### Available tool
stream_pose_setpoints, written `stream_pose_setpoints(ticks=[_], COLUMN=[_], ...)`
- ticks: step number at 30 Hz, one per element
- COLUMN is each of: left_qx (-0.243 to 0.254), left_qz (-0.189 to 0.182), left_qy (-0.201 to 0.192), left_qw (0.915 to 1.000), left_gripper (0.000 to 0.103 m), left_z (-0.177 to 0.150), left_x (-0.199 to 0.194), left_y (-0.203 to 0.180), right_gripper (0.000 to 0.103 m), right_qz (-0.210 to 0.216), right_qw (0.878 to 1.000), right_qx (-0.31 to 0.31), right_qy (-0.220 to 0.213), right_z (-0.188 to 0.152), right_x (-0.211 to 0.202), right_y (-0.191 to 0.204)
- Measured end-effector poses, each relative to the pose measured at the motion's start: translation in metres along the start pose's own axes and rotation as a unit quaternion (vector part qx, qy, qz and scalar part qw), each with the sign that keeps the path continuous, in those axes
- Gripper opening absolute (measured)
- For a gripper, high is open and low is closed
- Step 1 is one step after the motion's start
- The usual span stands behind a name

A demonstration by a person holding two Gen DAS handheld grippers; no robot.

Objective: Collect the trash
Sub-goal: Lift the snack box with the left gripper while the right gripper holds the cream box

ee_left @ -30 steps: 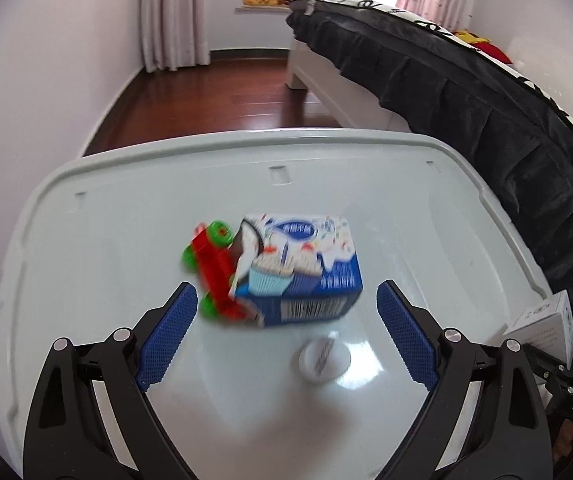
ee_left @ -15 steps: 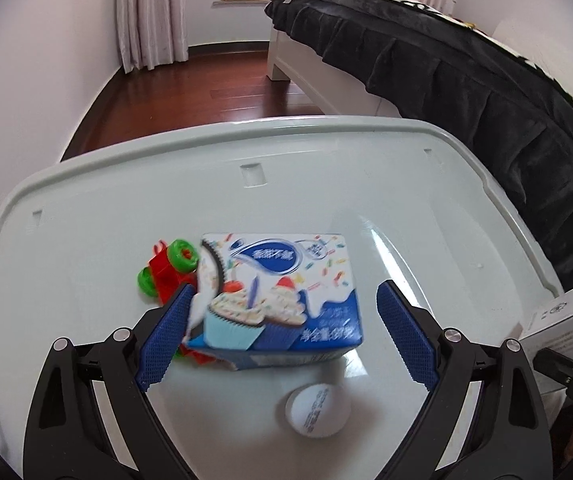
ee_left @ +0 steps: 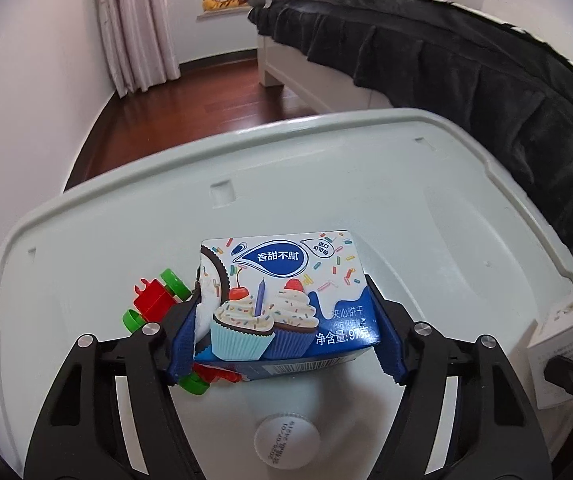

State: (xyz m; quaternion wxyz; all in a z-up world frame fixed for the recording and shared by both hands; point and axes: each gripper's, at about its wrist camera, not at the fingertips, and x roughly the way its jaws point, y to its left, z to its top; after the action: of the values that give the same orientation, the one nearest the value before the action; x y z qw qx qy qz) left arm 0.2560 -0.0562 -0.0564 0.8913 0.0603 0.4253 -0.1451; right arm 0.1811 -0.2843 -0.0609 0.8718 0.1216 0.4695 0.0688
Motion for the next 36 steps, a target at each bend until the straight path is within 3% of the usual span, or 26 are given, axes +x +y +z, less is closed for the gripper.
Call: stream_pose_setpoints(ticks=[4,7,10,20,22,29,36], left_qx=[-0.008,-0.047,-0.084,-0.177,-0.181,-0.139,-0.084], left_qz=[-0.028,-0.077,-0.103,-0.142,-0.138,-0.087,-0.029], left_qy=[-0.019,-0.022,-0.027,-0.059,-0.045,0.006,0.004], left_qw=[0.9994,0.9957,0.9908,0.9722,0.9727,0.9864,0.996], left_gripper=[0.069,0.069,0.069,0.069,0.069,0.069,0.073], left_z=[0.003,0.005,0.003,-0.01,-0.016,-0.04,-0.042], left_x=[-0.018,-0.032,-0.043,-0.087,-0.082,-0.051,-0.046], left_y=[0.004,0.02,0.034,0.074,0.074,0.045,0.026], right_gripper=[0.063,0.063,0.063,0.063,0.063,0.063,0.063], right_qz=[0.003,0.004,0.007,0.012,0.013,0.009,0.009], right_qw=[1.0,1.0,1.0,1.0,1.0,1.0,1.0], right_qx=[0.006,0.007,0.006,0.011,0.009,0.01,0.014], right_qy=[-0.002,-0.004,-0.006,-0.007,-0.008,-0.009,-0.008], right_z=[0.0,0.0,-0.001,-0.003,-0.003,-0.004,-0.003], right_x=[-0.002,-0.004,-0.006,-0.012,-0.013,-0.015,-0.014], right_y=[-0.003,-0.002,-0.002,-0.002,0.0,0.002,0.001])
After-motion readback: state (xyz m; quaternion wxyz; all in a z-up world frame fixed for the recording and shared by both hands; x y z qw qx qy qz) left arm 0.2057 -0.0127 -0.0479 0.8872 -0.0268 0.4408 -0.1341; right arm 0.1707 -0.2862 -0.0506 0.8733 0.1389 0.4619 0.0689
